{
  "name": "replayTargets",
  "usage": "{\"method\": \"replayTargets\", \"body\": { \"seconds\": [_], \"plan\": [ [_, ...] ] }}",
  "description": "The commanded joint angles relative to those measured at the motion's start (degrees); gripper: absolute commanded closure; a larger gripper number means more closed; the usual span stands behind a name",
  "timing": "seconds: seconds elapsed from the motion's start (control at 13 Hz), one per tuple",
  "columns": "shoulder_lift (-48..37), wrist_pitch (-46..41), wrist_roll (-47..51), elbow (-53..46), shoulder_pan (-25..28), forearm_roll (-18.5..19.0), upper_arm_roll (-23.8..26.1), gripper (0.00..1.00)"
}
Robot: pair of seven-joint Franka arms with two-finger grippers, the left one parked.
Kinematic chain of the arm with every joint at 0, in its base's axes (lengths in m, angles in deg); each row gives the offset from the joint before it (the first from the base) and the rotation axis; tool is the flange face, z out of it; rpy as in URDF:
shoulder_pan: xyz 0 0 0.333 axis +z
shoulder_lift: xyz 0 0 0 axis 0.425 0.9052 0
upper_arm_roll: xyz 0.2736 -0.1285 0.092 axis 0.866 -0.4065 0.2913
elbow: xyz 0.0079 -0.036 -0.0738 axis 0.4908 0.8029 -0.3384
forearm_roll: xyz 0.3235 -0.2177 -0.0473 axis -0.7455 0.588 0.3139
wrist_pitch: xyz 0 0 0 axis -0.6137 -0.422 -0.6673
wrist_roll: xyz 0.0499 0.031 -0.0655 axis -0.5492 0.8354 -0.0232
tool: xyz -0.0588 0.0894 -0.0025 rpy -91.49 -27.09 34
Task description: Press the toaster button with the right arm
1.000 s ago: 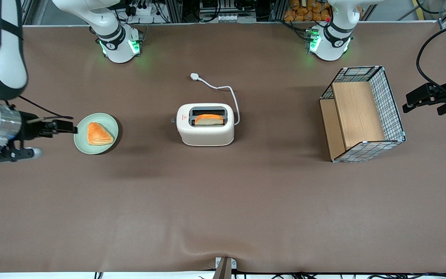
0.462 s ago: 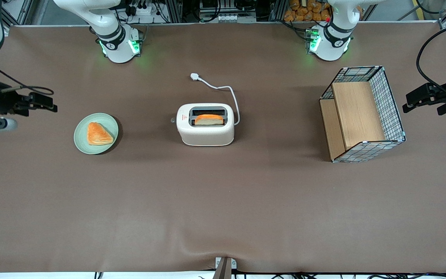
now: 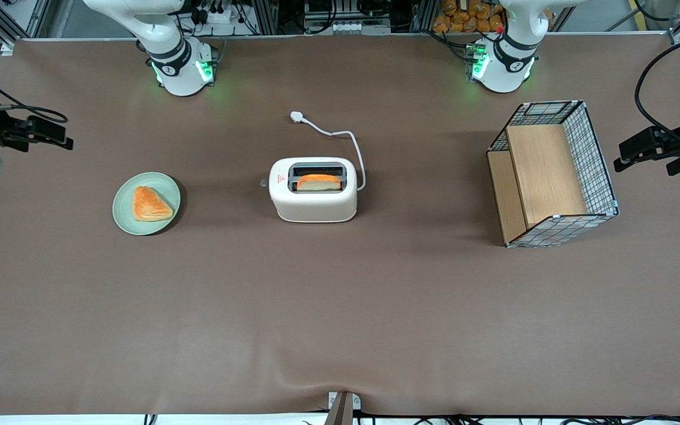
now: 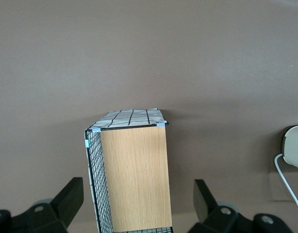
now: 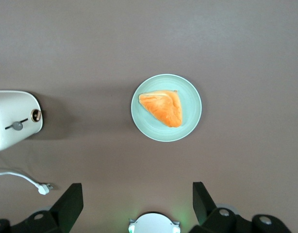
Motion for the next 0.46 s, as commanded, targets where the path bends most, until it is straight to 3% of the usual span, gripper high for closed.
{"method": "replayTargets", "body": {
  "seconds": [0.0,0.38],
  "plan": [
    [-0.01,-2.67,4.73,-2.96,-0.72,1.30,1.71,0.00],
    [0.07,-4.42,7.55,-6.82,-0.71,1.30,1.89,0.00]
  ]
}}
